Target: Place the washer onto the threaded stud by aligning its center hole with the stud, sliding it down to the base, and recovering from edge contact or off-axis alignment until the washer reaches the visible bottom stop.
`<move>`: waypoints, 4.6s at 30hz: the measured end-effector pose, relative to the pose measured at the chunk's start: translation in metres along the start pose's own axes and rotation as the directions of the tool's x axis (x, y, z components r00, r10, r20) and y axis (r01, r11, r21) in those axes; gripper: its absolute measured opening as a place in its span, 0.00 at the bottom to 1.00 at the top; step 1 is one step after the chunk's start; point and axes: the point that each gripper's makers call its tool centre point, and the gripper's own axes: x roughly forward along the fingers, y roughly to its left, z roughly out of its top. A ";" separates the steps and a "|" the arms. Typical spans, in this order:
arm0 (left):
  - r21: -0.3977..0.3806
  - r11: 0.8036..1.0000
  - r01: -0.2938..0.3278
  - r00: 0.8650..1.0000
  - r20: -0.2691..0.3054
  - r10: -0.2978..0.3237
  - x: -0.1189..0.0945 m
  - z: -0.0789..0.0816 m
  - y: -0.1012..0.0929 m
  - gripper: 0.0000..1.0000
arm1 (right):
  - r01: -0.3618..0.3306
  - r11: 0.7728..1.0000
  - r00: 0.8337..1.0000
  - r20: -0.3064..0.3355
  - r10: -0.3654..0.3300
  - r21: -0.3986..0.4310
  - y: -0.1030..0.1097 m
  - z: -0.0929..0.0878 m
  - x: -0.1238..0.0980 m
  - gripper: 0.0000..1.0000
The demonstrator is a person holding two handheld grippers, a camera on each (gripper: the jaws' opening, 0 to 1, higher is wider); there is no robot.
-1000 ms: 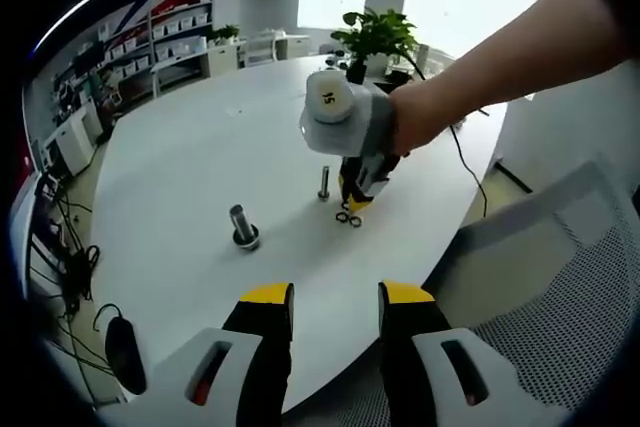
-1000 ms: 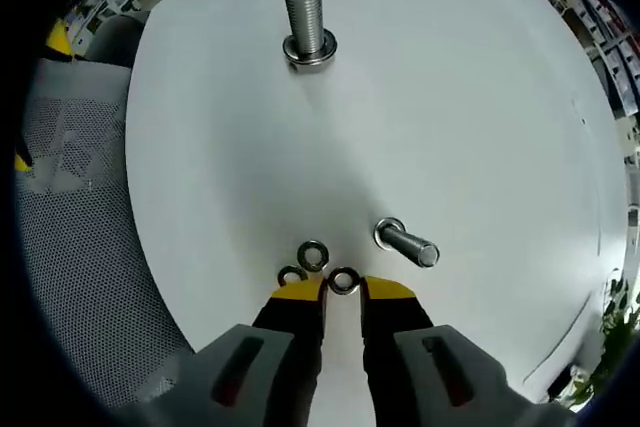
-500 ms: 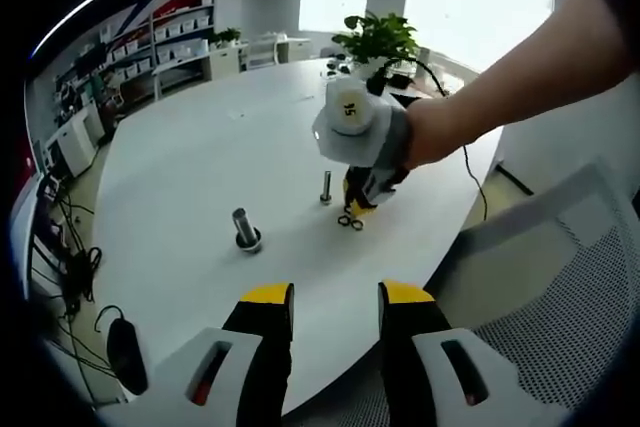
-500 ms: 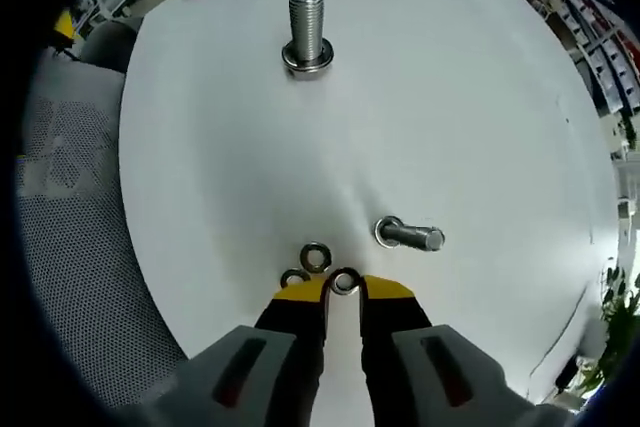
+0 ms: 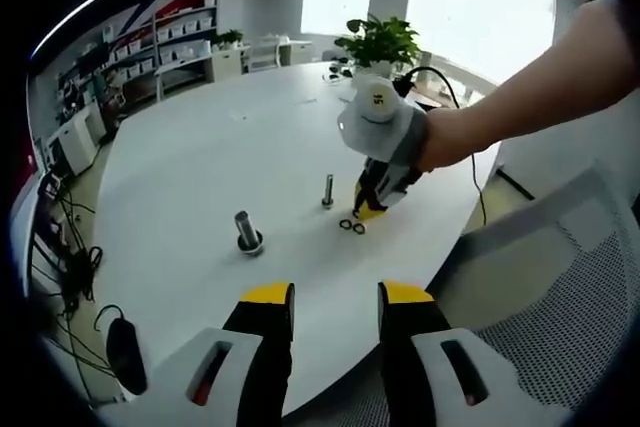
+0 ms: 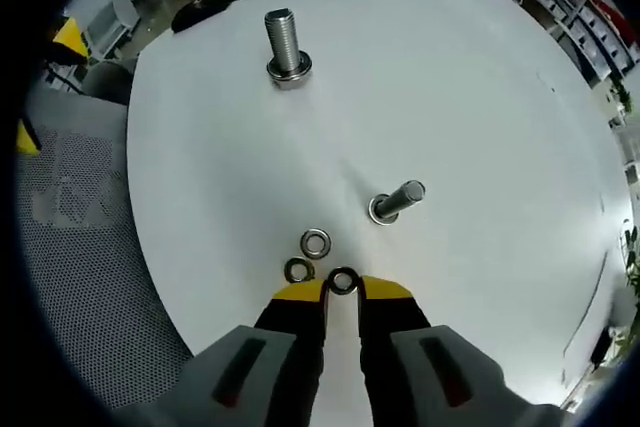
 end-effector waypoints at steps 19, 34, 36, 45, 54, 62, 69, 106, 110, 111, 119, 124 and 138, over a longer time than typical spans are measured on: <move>0.011 1.000 -0.003 1.000 -0.010 0.003 0.002 -0.003 0.001 0.32 | -0.012 0.998 0.994 0.111 0.006 0.056 -0.027 0.028 -0.043 0.14; 0.010 1.000 -0.010 1.000 -0.012 0.011 0.002 -0.004 0.002 0.32 | 0.004 1.000 0.986 0.168 -0.002 -0.014 -0.029 0.061 -0.069 0.14; 0.009 1.000 -0.012 1.000 -0.010 0.012 0.002 -0.004 0.003 0.32 | 0.000 1.000 0.986 0.167 0.003 -0.023 -0.026 0.061 -0.069 0.14; 0.006 1.000 -0.010 1.000 -0.007 0.011 0.002 -0.004 0.004 0.32 | -0.009 0.999 0.989 0.145 0.017 -0.052 -0.019 0.062 -0.062 0.14; 0.006 1.000 -0.010 1.000 -0.004 0.010 0.003 -0.003 0.004 0.32 | 0.001 0.997 0.994 0.109 0.007 -0.074 -0.021 0.060 -0.056 0.14; 0.008 1.000 -0.010 1.000 -0.004 0.010 0.003 -0.003 0.005 0.32 | -0.003 0.997 0.996 0.088 0.010 -0.075 -0.022 0.062 -0.049 0.14; 0.006 1.000 -0.007 1.000 -0.002 0.007 0.002 -0.001 0.003 0.32 | -0.009 0.996 0.999 0.053 0.014 -0.085 -0.018 0.056 -0.044 0.14; 0.000 1.000 0.029 0.999 -0.018 -0.029 0.004 -0.005 -0.005 0.31 | -0.018 0.999 1.000 -0.020 0.017 -0.040 -0.020 0.042 -0.003 0.19; -0.002 0.999 0.032 0.999 -0.017 -0.032 0.005 -0.006 -0.005 0.31 | -0.015 1.000 1.000 -0.001 0.015 -0.020 -0.022 0.036 -0.008 0.22; -0.001 1.000 0.031 0.999 -0.017 -0.031 0.005 -0.006 -0.005 0.31 | -0.014 1.000 1.000 0.002 0.014 -0.016 -0.023 0.035 -0.010 0.22; -0.006 1.000 0.028 1.000 -0.010 -0.028 0.006 -0.005 -0.004 0.31 | -0.006 1.000 0.999 0.032 0.005 0.022 -0.022 0.016 -0.019 0.26; -0.001 1.000 0.027 1.000 -0.010 -0.027 0.007 -0.005 -0.005 0.31 | -0.021 0.999 0.999 0.031 0.020 0.039 -0.015 0.006 -0.019 0.28; 0.003 1.000 0.028 1.000 -0.006 -0.027 0.005 -0.004 -0.005 0.31 | -0.080 0.997 0.996 0.051 0.079 0.017 0.027 0.003 -0.011 0.29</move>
